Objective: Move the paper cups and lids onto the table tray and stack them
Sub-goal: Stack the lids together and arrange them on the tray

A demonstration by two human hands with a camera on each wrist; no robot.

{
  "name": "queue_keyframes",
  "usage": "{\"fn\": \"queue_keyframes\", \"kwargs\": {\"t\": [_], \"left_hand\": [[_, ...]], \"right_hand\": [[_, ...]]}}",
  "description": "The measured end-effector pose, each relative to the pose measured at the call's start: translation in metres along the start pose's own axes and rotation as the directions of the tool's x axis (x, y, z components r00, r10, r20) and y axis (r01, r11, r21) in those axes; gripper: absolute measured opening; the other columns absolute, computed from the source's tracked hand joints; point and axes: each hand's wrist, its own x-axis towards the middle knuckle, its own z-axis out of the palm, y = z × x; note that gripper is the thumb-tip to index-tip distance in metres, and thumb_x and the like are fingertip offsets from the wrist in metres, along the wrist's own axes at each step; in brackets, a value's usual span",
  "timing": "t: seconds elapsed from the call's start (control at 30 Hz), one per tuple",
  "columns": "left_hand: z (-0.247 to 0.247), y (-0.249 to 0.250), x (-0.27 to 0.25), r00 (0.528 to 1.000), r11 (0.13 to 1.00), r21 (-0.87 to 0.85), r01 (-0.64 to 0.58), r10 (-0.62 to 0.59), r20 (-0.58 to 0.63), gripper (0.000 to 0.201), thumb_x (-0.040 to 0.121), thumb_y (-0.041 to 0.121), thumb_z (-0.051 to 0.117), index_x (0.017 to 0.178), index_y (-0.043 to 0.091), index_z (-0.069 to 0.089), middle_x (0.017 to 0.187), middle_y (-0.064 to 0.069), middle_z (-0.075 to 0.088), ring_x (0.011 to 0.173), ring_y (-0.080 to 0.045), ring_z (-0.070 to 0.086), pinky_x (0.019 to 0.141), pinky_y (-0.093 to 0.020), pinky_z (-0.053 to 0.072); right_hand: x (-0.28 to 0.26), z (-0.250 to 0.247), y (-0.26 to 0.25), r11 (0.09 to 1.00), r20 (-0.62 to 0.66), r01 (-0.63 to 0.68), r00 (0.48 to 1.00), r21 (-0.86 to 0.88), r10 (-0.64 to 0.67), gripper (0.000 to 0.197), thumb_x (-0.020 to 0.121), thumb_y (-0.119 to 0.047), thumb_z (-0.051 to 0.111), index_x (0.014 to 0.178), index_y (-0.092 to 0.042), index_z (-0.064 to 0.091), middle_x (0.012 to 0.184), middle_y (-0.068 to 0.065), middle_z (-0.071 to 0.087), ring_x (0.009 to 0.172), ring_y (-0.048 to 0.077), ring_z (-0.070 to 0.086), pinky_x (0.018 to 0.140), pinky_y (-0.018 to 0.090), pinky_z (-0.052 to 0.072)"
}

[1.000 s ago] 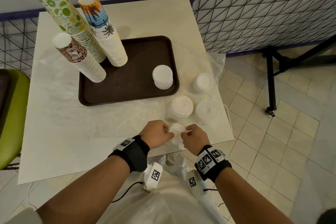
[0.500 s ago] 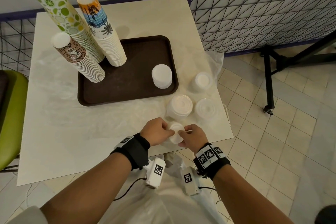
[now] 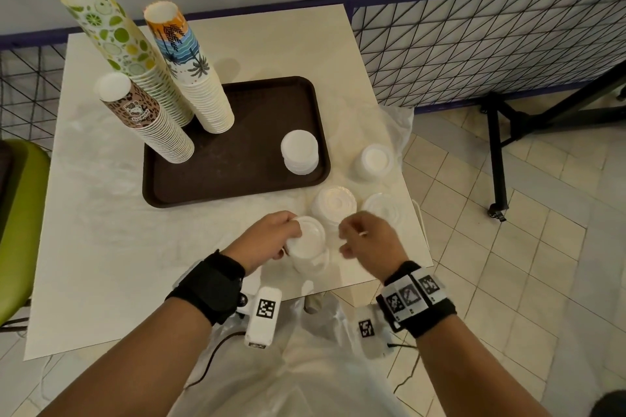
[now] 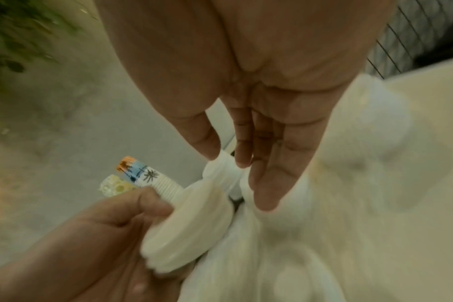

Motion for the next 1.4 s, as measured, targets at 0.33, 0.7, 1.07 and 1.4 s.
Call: {"fn": "queue_keyframes", "kwargs": {"t": [0.33,0.7,1.07,1.4], "left_hand": [[-0.022,0.024,0.000,0.983,0.956,-0.274,-0.103,0.056,-0.174,0.034,0.074,0.033,0.053,0.103,0.020,0.066,0.104,-0.008,0.062,0.088,-0.022,0.053,0.058,-0.027,0.038],[-0.037,0.023,0.007,0.975,0.971,-0.222,-0.086,0.036,-0.221,0.035,0.075,0.033,0.051,0.104,0.022,0.067,0.103,-0.006,0.062,0.089,-0.022,0.053,0.063,-0.030,0.040],[-0.013,0.005,0.018,0.998,0.974,0.221,-0.055,0.057,-0.003,0.019,0.098,0.020,0.055,0.115,0.027,0.061,0.106,0.004,0.066,0.094,-0.013,0.061,0.073,-0.026,0.044],[0.031,-0.015,0.035,0.983,0.789,0.595,-0.156,0.064,0.173,0.048,0.099,0.031,0.058,0.143,0.018,0.044,0.134,-0.007,0.060,0.116,-0.025,0.060,0.090,-0.029,0.043]], "right_hand": [[0.114,-0.060,-0.034,0.785,-0.265,-0.016,0.945,-0.620,-0.190,0.069,0.085,-0.041,0.064,0.146,-0.026,0.036,0.144,0.009,0.036,0.128,0.036,0.034,0.103,0.047,0.044],[0.178,-0.042,-0.019,0.609,-0.095,-0.068,0.995,-0.790,-0.012,0.068,0.078,-0.036,0.077,0.136,-0.037,0.040,0.136,0.008,0.029,0.124,0.036,0.036,0.092,0.051,0.050],[0.190,-0.043,-0.020,0.618,-0.053,-0.027,0.998,-0.786,-0.024,0.070,0.072,-0.036,0.082,0.130,-0.037,0.043,0.126,0.006,0.038,0.120,0.038,0.040,0.090,0.050,0.052],[0.181,-0.050,-0.026,0.696,-0.158,-0.035,0.981,-0.717,-0.113,0.071,0.070,-0.038,0.082,0.128,-0.031,0.041,0.126,0.009,0.038,0.111,0.037,0.046,0.078,0.043,0.049]]}}
